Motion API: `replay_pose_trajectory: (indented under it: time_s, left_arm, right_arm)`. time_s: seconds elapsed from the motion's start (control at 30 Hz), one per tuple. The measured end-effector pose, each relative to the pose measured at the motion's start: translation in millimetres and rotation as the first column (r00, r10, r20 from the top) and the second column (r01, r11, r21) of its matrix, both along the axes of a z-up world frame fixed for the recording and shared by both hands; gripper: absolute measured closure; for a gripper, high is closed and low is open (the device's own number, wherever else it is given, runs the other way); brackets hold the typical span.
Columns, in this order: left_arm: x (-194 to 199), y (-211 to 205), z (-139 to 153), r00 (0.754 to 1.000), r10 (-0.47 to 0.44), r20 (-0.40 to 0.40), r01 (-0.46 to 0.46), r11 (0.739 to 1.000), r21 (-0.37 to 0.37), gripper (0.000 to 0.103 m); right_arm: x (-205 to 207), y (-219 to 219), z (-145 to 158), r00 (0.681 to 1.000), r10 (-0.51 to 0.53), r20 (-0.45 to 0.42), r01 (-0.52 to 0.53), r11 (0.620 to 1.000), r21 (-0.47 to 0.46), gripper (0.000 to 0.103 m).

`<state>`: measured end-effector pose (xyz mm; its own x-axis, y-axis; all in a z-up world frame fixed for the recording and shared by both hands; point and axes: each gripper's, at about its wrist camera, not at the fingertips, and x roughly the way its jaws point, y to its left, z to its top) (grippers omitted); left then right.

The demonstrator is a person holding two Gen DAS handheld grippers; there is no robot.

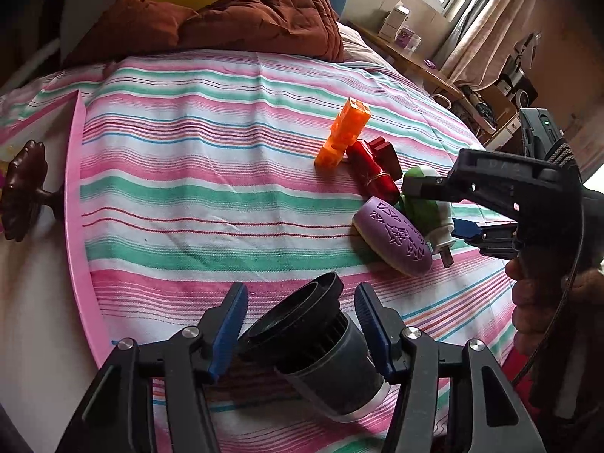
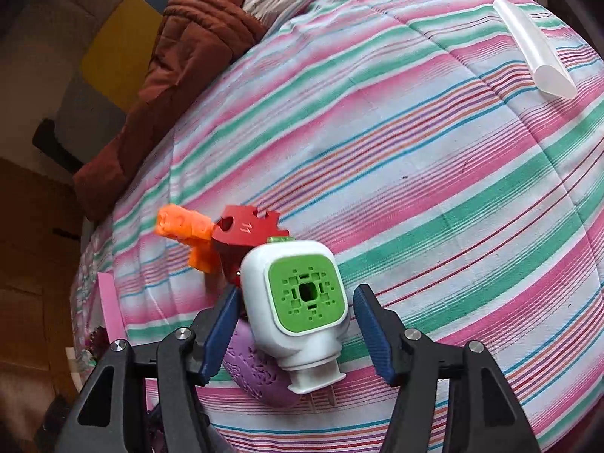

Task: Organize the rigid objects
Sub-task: 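Grasp the black cylinder with the left tool while the right tool grasps the white plug device, then lift the black cylinder with the left tool and swing it toward the tray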

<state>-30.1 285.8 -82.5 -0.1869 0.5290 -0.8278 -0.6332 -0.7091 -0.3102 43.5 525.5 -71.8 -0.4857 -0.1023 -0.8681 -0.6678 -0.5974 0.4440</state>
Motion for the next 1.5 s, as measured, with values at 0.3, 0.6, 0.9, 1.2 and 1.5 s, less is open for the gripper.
replay_pose_trajectory:
  time_s: [0.3, 0.6, 0.9, 1.2, 1.5]
  left_arm:
    - [4.9, 9.0, -3.5, 0.998, -0.004, -0.062, 0.003, 1.000, -0.023, 0.041]
    - [8.8, 12.4, -4.8, 0.994, -0.015, -0.111, 0.012, 0.999, -0.033, 0.041]
    - [11.1, 12.4, -3.0, 0.991, -0.018, -0.130, 0.013, 0.999, -0.035, 0.042]
    - [23.5, 6.5, 8.4, 0.982, -0.049, -0.181, 0.043, 0.998, -0.038, 0.048]
    - [22.9, 0.7, 7.7, 0.987, -0.054, -0.149, 0.051, 0.999, -0.019, 0.050]
  right_arm:
    - [-1.8, -6.6, 5.8, 0.996, -0.011, 0.090, -0.008, 0.977, 0.215, 0.050]
    - [6.8, 17.6, -3.5, 0.994, -0.102, 0.027, 0.101, 0.993, 0.065, 0.050]
    - [11.6, 26.7, -4.1, 0.986, -0.164, -0.012, 0.163, 0.986, -0.016, 0.050]
    - [14.0, 29.7, -5.3, 0.982, -0.185, -0.030, 0.184, 0.982, -0.034, 0.050]
    - [5.9, 19.0, -0.8, 0.994, -0.106, 0.011, 0.104, 0.991, 0.080, 0.050]
